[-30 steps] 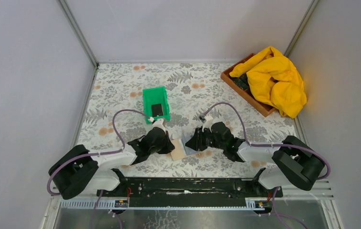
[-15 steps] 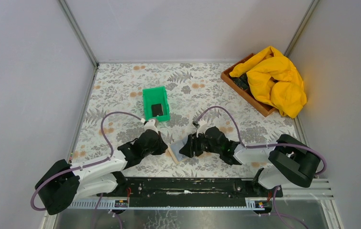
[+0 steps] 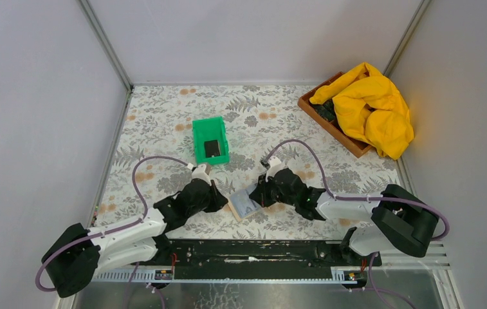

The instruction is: Take the credit cards out of the card holder

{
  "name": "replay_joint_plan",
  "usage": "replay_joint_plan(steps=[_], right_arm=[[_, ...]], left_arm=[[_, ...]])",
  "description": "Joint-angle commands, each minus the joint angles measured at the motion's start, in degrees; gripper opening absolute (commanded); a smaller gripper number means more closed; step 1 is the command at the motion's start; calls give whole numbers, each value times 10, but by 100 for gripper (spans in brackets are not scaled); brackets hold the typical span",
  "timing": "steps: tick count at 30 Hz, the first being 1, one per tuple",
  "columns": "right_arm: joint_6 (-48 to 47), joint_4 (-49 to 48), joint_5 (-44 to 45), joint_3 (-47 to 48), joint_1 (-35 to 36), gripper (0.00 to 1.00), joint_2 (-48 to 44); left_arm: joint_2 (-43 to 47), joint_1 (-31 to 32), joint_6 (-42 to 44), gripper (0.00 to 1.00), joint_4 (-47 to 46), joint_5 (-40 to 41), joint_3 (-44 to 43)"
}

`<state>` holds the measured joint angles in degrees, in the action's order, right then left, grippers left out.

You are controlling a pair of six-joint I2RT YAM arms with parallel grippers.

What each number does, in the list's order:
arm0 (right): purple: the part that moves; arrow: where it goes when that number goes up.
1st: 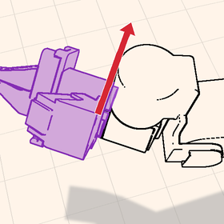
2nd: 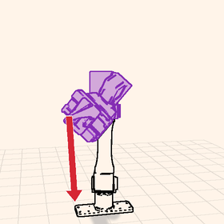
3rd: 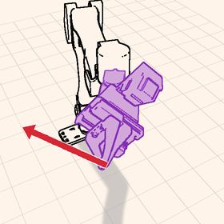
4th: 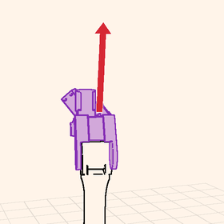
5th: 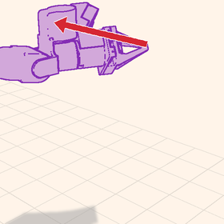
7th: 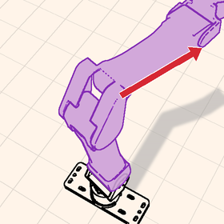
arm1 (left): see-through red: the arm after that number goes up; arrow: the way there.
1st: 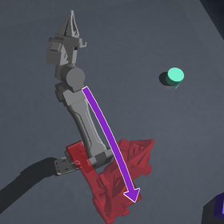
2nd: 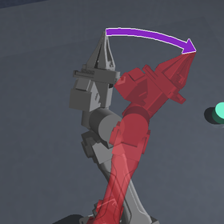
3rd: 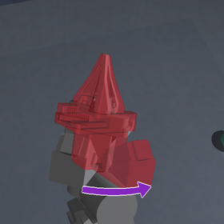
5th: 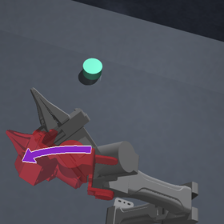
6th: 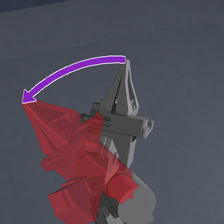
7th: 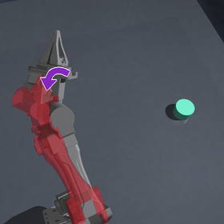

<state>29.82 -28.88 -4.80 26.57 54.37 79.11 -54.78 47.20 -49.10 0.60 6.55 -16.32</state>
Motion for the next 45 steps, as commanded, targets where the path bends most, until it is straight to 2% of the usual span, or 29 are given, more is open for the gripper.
replay_joint_plan(steps=[1, 6, 9, 14, 20, 29, 36, 45], right_arm=[[-29, 60, 64, 45, -3, 4, -4], [-37, 68, 62, 46, -22, 18, -3], [-29, 56, 36, 33, -46, 23, -8], [-32, 55, 10, 22, -69, 27, -20], [-27, 27, -38, 9, -69, 39, -7], [2, -27, -77, -6, -70, 44, 39], [11, -54, -107, -9, -69, 44, 78], [34, -124, -147, -21, -70, 43, 75]], left_arm=[[15, 14, -44, 0, -92, -42, 30], [-27, 48, -80, 0, -166, -36, 49], [-78, 55, -87, 0, -201, -37, 45], [-159, 56, -87, 0, -216, -29, 38], [-172, 54, -75, 0, -187, 8, 30], [-198, 46, -53, 0, -169, 5, -1], [-213, 43, -51, 0, -179, -3, -2], [-227, 42, -52, 0, -191, -13, 8]])
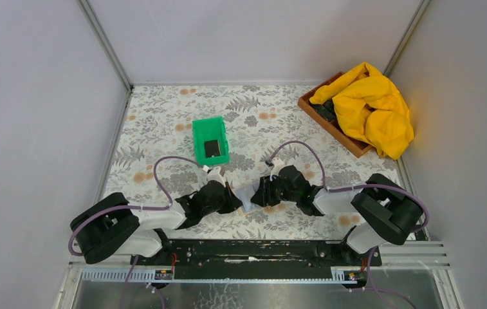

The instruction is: Take the credit cards out of the card holder

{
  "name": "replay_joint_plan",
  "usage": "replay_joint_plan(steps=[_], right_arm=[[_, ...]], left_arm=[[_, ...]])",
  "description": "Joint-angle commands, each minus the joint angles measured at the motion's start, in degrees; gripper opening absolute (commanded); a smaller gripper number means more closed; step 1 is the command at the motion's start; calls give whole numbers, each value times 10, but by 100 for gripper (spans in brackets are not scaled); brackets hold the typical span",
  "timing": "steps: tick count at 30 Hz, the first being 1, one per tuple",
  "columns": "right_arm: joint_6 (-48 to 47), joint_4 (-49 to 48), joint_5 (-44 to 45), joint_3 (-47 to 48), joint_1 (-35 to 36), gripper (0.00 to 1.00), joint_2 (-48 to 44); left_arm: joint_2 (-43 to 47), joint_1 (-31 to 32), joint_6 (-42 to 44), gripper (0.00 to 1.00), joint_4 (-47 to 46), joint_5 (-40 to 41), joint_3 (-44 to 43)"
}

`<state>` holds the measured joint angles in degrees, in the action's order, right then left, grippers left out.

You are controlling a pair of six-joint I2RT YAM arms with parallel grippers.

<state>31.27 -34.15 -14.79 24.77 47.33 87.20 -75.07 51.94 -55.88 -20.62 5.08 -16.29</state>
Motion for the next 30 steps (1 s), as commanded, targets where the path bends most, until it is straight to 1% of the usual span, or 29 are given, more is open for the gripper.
replay_joint_plan(steps=[1, 8, 21, 28, 30], right_arm=[[22, -84, -51, -7, 0, 42, -8], [43, -154, -71, -31, 1, 41, -14], [54, -238, -120, -56, 1, 41, -22], [71, -281, -161, -54, 1, 41, 10], [71, -277, -167, -49, 1, 41, 19]], left_arm=[[-25, -5, 16, 0, 20, 2, 7], [-41, -5, 18, 0, 11, -4, 6], [-51, -6, 20, 0, 13, -8, 0], [-61, -5, 20, 0, 10, -13, -8], [-63, -5, 20, 0, 10, -13, -9]])
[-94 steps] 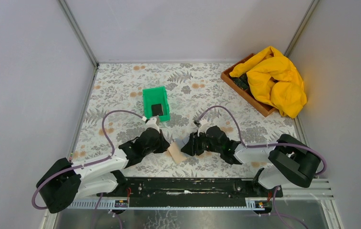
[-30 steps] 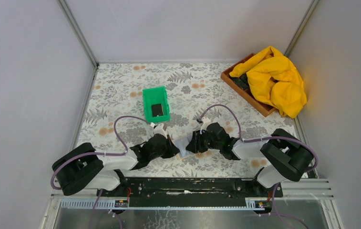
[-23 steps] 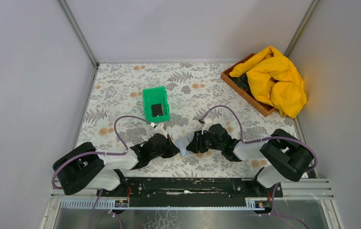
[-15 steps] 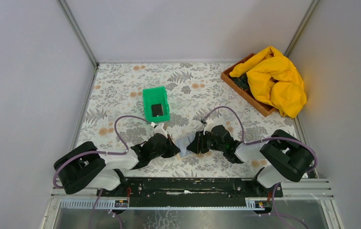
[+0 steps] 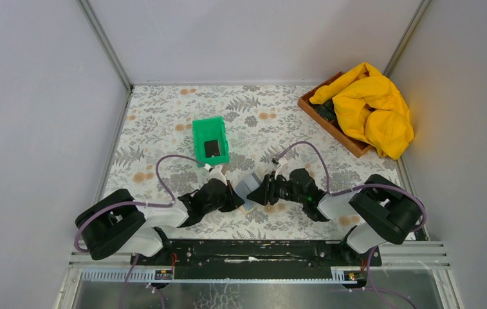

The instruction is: Take the credit cards out of the card holder

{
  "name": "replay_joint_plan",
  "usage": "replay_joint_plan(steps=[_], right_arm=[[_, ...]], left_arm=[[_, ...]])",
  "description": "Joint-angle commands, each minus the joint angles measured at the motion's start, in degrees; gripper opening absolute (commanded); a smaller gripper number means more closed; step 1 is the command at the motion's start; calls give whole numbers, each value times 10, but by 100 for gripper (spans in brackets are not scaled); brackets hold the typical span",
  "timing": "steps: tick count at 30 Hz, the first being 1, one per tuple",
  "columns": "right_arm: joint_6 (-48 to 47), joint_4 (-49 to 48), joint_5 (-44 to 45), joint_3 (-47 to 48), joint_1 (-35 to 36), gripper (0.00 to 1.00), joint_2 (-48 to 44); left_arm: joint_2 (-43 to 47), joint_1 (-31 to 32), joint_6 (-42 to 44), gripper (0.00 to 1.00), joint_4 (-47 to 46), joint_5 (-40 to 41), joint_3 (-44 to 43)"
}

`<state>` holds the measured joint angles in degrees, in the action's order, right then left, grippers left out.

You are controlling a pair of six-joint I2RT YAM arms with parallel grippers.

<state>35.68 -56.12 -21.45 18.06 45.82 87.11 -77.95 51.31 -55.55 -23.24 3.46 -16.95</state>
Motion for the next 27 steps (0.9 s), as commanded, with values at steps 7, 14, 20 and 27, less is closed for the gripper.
replay_joint_plan(steps=[7, 14, 20, 27], right_arm=[[-17, 36, -74, 36, 16, 41, 25], [-80, 198, 38, 67, 17, 41, -3], [-91, 237, 73, 74, 17, 41, -14], [-78, 239, 53, 80, 17, 27, -4]], left_arm=[[-30, 0, 18, 0, 42, 3, -5], [-29, -1, 24, 0, 47, 4, -7], [-25, -3, 27, 0, 50, 3, -6], [-3, -29, 50, 0, 84, 7, -11]])
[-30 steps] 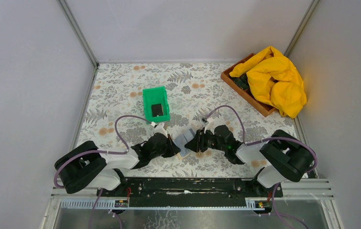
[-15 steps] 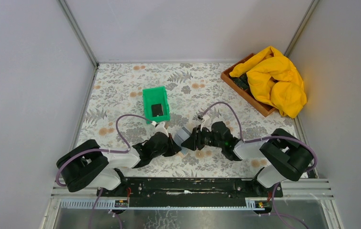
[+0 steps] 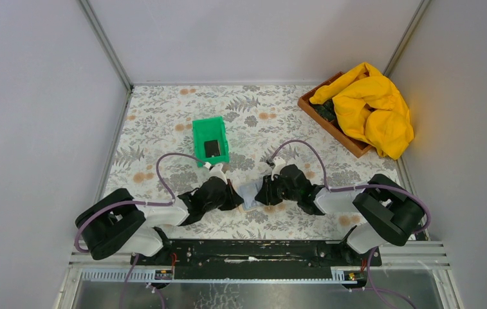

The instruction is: Take the credit cards out of the card holder

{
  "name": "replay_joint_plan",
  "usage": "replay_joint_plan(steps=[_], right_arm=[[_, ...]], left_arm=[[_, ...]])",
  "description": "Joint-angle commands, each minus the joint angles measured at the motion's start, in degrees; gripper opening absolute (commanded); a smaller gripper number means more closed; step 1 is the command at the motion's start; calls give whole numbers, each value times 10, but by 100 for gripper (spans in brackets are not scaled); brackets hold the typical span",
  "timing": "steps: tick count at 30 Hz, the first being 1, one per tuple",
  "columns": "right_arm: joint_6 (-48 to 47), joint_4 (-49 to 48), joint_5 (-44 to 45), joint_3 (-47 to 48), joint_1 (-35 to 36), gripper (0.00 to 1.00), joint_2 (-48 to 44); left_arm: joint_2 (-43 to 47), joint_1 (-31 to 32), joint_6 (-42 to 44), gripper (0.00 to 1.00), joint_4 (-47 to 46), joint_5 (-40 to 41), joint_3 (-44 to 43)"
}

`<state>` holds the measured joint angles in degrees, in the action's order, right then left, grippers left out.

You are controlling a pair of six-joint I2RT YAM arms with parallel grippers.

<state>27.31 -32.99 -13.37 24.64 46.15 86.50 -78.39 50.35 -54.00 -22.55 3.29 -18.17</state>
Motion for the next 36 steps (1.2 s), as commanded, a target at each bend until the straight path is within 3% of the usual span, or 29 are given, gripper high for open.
replay_joint_plan(steps=[1, 8, 29, 31, 35, 36], right_arm=[[10, 4, -33, 12, 13, 25, 2], [31, -27, -48, 0, 13, 0, 0], [4, 34, 0, -10, -13, 0, -61], [7, 34, 0, -8, -13, 3, -56], [32, 6, -12, -11, -14, 38, -47], [40, -4, -20, -11, -13, 41, -43]], left_arm=[[4, -27, 38, 0, 79, 5, 1], [0, -33, 47, 0, 77, -8, -7], [-18, -40, 51, 0, 73, -12, 1], [-18, -40, 51, 0, 73, -13, 1], [-15, -41, 50, 0, 69, -17, 3], [-14, -41, 50, 0, 67, -18, 4]])
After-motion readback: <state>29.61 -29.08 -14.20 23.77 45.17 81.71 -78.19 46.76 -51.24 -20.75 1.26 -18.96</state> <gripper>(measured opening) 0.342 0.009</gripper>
